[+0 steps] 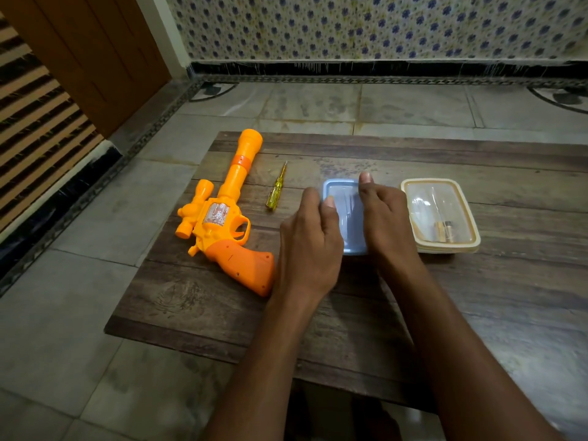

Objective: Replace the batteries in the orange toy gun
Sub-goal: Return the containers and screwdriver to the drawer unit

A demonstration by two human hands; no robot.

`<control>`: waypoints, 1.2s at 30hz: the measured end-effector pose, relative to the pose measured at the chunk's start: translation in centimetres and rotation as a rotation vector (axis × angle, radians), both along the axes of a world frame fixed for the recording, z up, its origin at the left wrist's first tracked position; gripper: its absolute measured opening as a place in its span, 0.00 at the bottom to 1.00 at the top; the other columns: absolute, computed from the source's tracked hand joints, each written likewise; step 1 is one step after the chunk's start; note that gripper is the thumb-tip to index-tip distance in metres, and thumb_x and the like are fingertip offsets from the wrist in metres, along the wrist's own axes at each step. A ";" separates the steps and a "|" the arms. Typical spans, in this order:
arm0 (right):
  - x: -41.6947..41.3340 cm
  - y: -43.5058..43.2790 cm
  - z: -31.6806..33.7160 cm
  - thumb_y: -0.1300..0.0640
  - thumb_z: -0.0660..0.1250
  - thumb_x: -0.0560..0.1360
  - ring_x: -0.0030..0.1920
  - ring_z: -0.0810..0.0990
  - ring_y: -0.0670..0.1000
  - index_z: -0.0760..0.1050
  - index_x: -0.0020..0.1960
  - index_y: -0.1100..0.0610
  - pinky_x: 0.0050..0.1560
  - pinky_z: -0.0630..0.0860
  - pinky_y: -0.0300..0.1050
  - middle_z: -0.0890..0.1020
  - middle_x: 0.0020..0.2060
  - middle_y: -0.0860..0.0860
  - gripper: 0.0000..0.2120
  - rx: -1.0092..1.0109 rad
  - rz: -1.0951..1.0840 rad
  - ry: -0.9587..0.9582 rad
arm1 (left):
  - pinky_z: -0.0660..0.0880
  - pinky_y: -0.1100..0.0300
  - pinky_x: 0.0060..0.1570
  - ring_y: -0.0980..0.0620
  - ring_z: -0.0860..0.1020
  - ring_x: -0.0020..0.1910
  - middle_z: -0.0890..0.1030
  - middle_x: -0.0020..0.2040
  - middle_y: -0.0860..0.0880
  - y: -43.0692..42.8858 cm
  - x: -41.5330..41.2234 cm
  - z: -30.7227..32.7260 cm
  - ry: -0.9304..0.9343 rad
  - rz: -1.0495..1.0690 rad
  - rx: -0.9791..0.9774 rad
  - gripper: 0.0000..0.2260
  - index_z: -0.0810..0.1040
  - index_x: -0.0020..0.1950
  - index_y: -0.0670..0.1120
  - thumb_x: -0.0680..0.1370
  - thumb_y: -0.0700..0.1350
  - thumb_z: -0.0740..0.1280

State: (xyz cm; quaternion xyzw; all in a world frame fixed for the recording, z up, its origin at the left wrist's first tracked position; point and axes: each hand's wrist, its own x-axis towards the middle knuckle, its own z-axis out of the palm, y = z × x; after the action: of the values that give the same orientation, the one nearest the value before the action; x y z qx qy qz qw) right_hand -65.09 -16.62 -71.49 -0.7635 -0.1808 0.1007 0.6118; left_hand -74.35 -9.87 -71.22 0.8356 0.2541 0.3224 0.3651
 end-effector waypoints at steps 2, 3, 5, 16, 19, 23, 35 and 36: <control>-0.2 0.1 0.2 0.48 0.55 0.86 0.24 0.68 0.41 0.63 0.29 0.51 0.30 0.63 0.40 0.72 0.22 0.43 0.26 -0.040 -0.018 -0.096 | 0.64 0.55 0.34 0.60 0.74 0.32 0.71 0.31 0.54 -0.2 -0.1 0.2 -0.027 0.012 -0.084 0.05 0.67 0.49 0.46 0.84 0.43 0.61; -0.4 0.1 0.2 0.48 0.55 0.87 0.25 0.68 0.42 0.63 0.29 0.51 0.32 0.63 0.43 0.71 0.23 0.45 0.26 -0.065 -0.016 -0.148 | 0.67 0.52 0.36 0.57 0.75 0.33 0.74 0.32 0.54 -0.3 0.0 0.3 -0.035 0.027 -0.147 0.03 0.68 0.52 0.47 0.83 0.43 0.61; -0.7 0.3 0.2 0.49 0.55 0.87 0.27 0.68 0.45 0.63 0.30 0.51 0.34 0.62 0.47 0.71 0.25 0.46 0.26 -0.111 0.011 -0.240 | 0.71 0.50 0.42 0.53 0.77 0.39 0.76 0.36 0.56 -0.4 -0.1 0.6 -0.046 0.070 -0.205 0.02 0.70 0.55 0.50 0.84 0.46 0.59; -2.0 0.8 0.5 0.53 0.56 0.86 0.25 0.66 0.44 0.59 0.28 0.48 0.30 0.60 0.42 0.65 0.22 0.45 0.26 -0.053 0.024 -0.339 | 0.63 0.61 0.31 0.56 0.72 0.31 0.71 0.31 0.55 0.5 0.4 0.1 -0.090 0.138 -0.062 0.18 0.67 0.38 0.50 0.87 0.49 0.54; -2.0 0.8 0.5 0.53 0.56 0.85 0.25 0.67 0.44 0.60 0.28 0.49 0.30 0.59 0.45 0.65 0.21 0.45 0.26 -0.046 0.015 -0.322 | 0.64 0.64 0.31 0.61 0.72 0.31 0.71 0.31 0.55 0.7 0.4 0.1 -0.091 0.132 -0.049 0.18 0.67 0.38 0.51 0.88 0.48 0.54; -2.1 0.8 0.6 0.53 0.57 0.85 0.24 0.66 0.44 0.60 0.27 0.49 0.30 0.60 0.46 0.64 0.21 0.45 0.27 -0.031 -0.006 -0.311 | 0.63 0.64 0.29 0.62 0.72 0.31 0.70 0.30 0.55 0.6 0.6 0.1 -0.110 0.118 -0.024 0.18 0.67 0.38 0.50 0.87 0.48 0.54; -2.8 -2.8 2.5 0.48 0.60 0.84 0.29 0.69 0.41 0.65 0.31 0.50 0.28 0.65 0.31 0.70 0.28 0.45 0.23 -0.192 0.000 -0.147 | 0.67 0.54 0.34 0.53 0.75 0.34 0.77 0.32 0.49 1.1 0.3 1.2 -0.053 0.185 -0.079 0.20 0.73 0.37 0.45 0.87 0.50 0.57; -2.7 -3.1 2.8 0.48 0.60 0.84 0.30 0.70 0.42 0.65 0.32 0.50 0.28 0.66 0.30 0.70 0.29 0.45 0.22 -0.205 -0.015 -0.142 | 0.67 0.51 0.35 0.48 0.77 0.37 0.79 0.35 0.47 1.4 0.8 1.4 -0.022 0.195 -0.045 0.17 0.74 0.40 0.43 0.86 0.48 0.58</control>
State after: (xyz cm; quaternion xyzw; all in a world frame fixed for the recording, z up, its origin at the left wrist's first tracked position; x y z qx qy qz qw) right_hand -67.81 -19.67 -68.70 -0.8286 -0.2066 0.0595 0.5169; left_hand -73.57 -8.43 -69.79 0.7946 0.3376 0.3600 0.3535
